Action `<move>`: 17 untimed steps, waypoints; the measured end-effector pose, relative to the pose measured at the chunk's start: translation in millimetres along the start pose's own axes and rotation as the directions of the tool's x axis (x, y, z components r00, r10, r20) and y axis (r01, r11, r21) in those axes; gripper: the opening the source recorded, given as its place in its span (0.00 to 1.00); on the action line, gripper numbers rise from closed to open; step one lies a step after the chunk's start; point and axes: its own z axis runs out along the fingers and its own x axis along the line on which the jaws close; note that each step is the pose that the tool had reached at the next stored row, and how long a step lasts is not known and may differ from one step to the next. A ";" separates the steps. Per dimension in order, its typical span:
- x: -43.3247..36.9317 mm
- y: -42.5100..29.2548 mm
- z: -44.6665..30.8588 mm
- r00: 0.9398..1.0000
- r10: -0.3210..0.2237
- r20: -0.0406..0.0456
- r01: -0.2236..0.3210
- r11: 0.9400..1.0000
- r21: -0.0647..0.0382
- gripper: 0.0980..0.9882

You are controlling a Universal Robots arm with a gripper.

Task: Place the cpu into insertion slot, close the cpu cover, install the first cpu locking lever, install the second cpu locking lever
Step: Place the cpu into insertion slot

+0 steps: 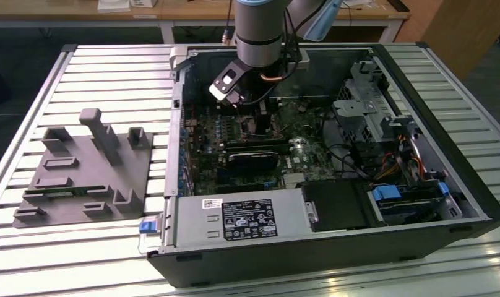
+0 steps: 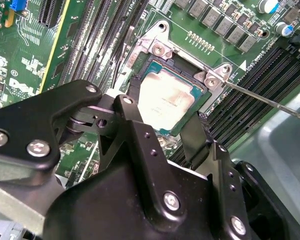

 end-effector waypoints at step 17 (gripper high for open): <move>0.0 0.0 -0.2 1.000 0.000 0.000 0.000 1.000 0.000 0.01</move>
